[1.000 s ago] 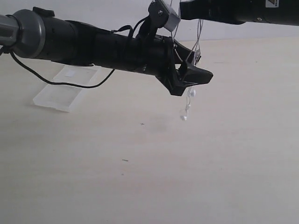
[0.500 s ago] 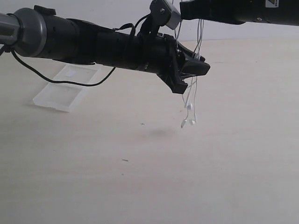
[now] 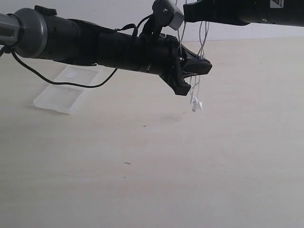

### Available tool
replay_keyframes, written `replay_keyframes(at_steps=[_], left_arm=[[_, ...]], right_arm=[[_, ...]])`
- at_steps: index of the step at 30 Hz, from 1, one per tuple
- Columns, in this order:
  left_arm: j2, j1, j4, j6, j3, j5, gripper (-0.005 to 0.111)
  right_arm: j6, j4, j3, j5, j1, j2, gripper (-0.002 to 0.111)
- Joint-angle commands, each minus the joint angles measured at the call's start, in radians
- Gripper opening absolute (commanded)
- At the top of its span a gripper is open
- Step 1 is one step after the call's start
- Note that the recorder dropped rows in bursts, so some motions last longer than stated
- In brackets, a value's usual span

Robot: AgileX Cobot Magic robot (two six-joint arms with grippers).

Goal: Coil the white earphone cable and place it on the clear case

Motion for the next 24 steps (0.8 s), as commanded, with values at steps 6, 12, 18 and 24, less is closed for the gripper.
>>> replay_keyframes(at_steps=[6,12,18,24], left_arm=[[-0.002,0.001,-0.011,-0.037,-0.005,0.008,0.000],[-0.004,0.012,0.013,-0.102,-0.005,0.014,0.000],[-0.004,0.014,0.041,-0.128,-0.005,0.048,0.000],[-0.004,0.014,0.041,-0.136,-0.005,0.109,0.000]], right_arm=[[-0.060,-0.010,-0.008,0.033,0.001,-0.020,0.000],[-0.061,-0.010,-0.008,0.061,-0.074,-0.023,0.000],[-0.043,-0.007,-0.008,0.088,-0.158,-0.023,0.000],[-0.043,-0.007,-0.008,0.091,-0.157,-0.021,0.000]])
